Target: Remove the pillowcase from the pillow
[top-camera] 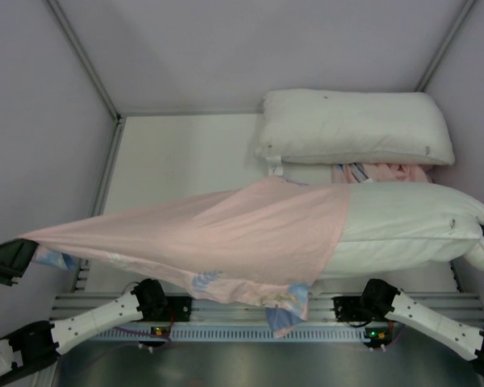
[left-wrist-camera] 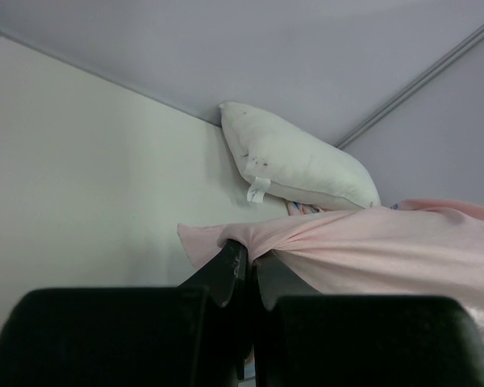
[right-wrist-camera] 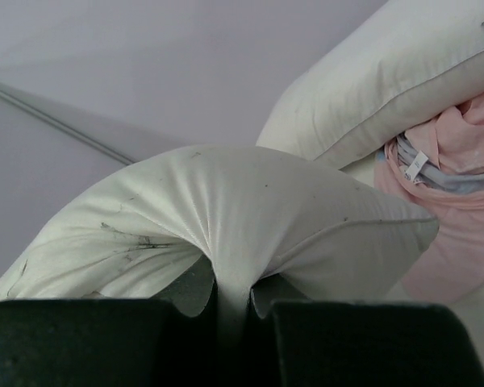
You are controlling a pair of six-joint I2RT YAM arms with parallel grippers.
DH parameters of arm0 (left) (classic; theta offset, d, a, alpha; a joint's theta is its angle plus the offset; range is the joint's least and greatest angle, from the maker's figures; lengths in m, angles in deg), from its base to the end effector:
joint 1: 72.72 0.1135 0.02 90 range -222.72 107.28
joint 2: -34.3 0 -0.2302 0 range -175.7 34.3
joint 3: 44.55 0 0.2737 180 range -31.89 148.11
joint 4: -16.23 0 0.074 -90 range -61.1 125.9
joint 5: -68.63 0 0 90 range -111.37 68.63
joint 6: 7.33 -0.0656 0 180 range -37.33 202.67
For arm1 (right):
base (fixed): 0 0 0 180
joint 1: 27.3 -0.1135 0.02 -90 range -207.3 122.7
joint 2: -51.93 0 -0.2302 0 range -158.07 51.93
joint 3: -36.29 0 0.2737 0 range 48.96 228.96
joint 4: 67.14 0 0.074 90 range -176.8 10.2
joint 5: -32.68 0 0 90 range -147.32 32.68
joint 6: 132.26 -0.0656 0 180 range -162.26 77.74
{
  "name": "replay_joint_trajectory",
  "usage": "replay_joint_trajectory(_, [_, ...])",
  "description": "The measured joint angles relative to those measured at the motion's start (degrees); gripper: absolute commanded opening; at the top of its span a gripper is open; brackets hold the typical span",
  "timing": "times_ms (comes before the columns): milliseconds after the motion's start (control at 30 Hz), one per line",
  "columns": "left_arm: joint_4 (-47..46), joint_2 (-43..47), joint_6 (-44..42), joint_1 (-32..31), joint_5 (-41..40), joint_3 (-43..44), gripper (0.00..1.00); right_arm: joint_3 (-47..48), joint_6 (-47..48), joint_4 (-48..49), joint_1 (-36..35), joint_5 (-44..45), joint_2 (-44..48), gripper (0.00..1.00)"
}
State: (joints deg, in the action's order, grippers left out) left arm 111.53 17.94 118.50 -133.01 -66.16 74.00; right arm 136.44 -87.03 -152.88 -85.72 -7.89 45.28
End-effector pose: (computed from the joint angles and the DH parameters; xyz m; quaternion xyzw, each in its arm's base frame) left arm -0.0287 0.1436 0.4603 -0.1487 0.6598 -0.3457 0.6504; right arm -0.0150 -0.1196 0.4291 0.2417 0.6306 0.3655 0.6406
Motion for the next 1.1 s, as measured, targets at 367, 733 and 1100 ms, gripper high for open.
replay_joint_trajectory(367, [0.37,0.74,-0.59,0.02,-0.09,1.36,0.0,1.46,0.15,-2.4,-0.11,1.22,0.96,0.0])
replay_joint_trajectory(733, [0.52,1.88,-1.95,1.01,-5.68,3.93,0.0,5.03,1.38,-4.85,-0.2,9.7,4.2,0.0])
replay_joint_trajectory(1100, [0.04,3.02,-1.97,1.51,-10.56,1.6,0.0,3.34,1.11,-7.06,-0.59,16.94,5.16,0.0])
